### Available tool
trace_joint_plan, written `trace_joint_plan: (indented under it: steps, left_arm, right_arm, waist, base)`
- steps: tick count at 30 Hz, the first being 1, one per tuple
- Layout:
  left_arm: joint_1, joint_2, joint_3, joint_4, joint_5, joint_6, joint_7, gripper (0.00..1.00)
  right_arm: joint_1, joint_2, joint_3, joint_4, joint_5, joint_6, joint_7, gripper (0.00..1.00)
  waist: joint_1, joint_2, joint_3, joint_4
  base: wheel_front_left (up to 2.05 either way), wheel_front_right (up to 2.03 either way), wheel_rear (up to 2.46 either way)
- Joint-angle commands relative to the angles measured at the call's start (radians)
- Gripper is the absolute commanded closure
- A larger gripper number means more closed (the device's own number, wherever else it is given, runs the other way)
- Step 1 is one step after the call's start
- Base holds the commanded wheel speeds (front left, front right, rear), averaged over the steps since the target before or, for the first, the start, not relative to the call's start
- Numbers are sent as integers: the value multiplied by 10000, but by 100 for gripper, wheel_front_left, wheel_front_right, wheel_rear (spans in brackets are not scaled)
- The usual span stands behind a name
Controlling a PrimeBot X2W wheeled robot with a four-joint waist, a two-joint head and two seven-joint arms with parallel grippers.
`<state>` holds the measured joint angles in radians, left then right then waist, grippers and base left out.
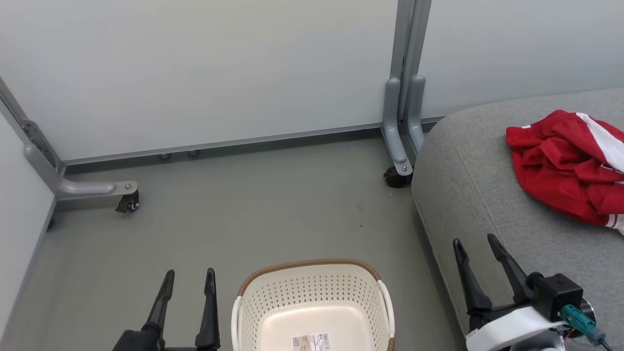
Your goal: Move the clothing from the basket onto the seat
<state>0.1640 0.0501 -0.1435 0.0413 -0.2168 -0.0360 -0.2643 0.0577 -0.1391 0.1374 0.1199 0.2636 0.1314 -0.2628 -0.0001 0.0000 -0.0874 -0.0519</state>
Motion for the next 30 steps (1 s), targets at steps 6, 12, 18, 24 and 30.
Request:
trace_joint_plan:
  steps: [6,12,18,24,30]
  left_arm:
    - [384,12,-24,100,-41,-1,2,0]
    - [261,11,99,134,-26,134,1,0]
    - [210,11,220,140,136,244,1,0]
    - [196,11,274,203,135,296,1,0]
    - [194,10,242,251,319,399,1,0]
  right_arm:
    - [502,79,-281,110,-146,-13,-30,0]
    - [583,104,-230,164,-232,-13,-30,0]
    - [540,62,-157,149,-257,-13,-30,0]
    - [548,19,-81,154,-225,-13,-30,0]
    - [602,-23,-19,133,-215,-13,-30,0]
  waist:
    - [1,0,-81,43]
    - [1,0,-145,30]
    - [1,0,-151,-4]
    - [1,0,-147,18]
    - [1,0,-162,100]
  base:
    - [0,0,0]
    - [0,0,0]
    - [0,0,0]
    - [0,0,0]
    - [0,0,0]
